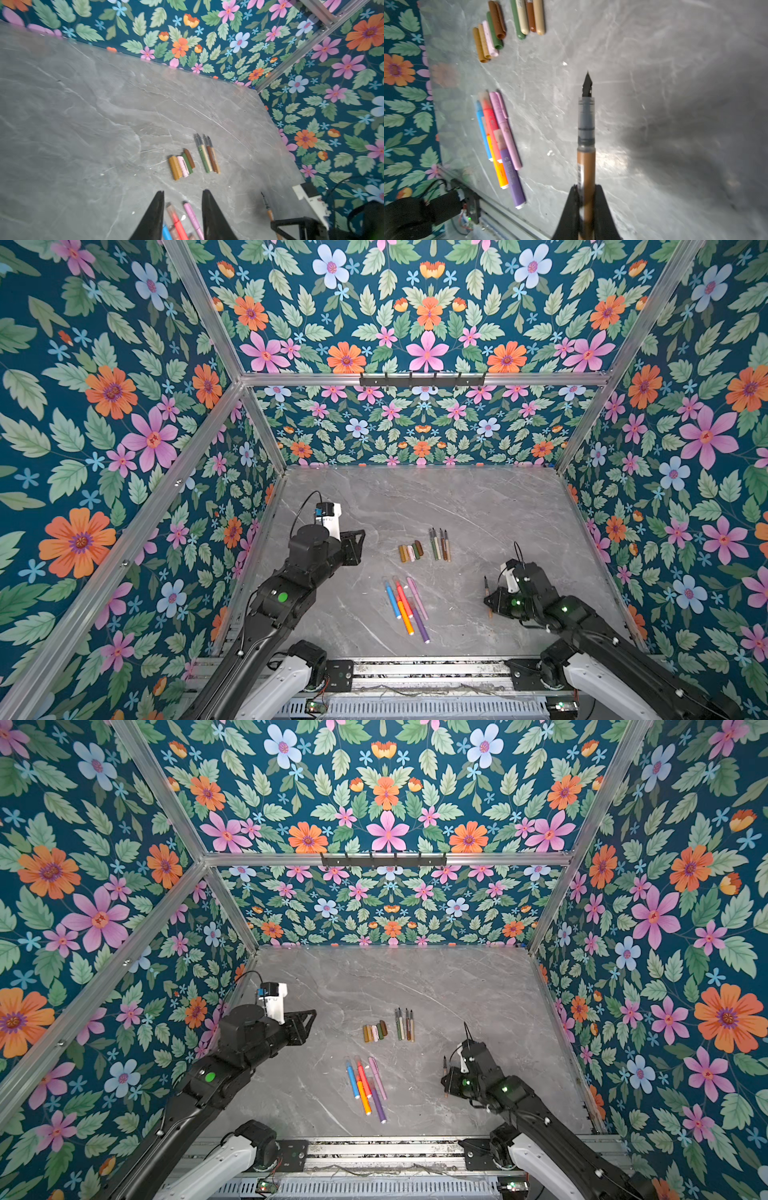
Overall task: Open the pen caps
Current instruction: 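Set the mustard cap beside the other caps and open the left gripper, then carry the brown pen to the pen row with the right gripper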
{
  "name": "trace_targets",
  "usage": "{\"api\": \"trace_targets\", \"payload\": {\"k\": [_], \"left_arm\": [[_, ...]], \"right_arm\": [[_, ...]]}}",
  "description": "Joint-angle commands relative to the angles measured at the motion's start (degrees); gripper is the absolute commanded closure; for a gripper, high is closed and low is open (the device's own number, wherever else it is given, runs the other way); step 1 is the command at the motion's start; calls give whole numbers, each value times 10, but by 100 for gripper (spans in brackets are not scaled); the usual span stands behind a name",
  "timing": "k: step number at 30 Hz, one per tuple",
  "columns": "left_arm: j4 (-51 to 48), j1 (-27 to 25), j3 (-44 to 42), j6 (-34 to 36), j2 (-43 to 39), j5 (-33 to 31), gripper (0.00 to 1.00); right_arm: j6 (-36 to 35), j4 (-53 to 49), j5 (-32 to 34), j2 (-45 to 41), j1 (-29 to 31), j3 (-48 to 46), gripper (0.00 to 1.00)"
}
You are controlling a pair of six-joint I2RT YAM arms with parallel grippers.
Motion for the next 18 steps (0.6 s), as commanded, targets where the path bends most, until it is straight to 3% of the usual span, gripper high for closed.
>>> {"api": "trace_targets", "payload": {"k": [1,6,12,18], "left_arm": [[-81,1,-20,12,-36,-45,66],[-94,1,2,3,-73,-52,64],[-122,0,2,21,-98,-75,62],[-99,1,-17,20,-121,-80,59]], "right_arm": [[-88,76,-83,78,-23,50,100],[-143,94,-77,235,-34,162,100],[-132,156,-124,381,-92,236,100],[-154,126,-134,518,-104,333,100]]}}
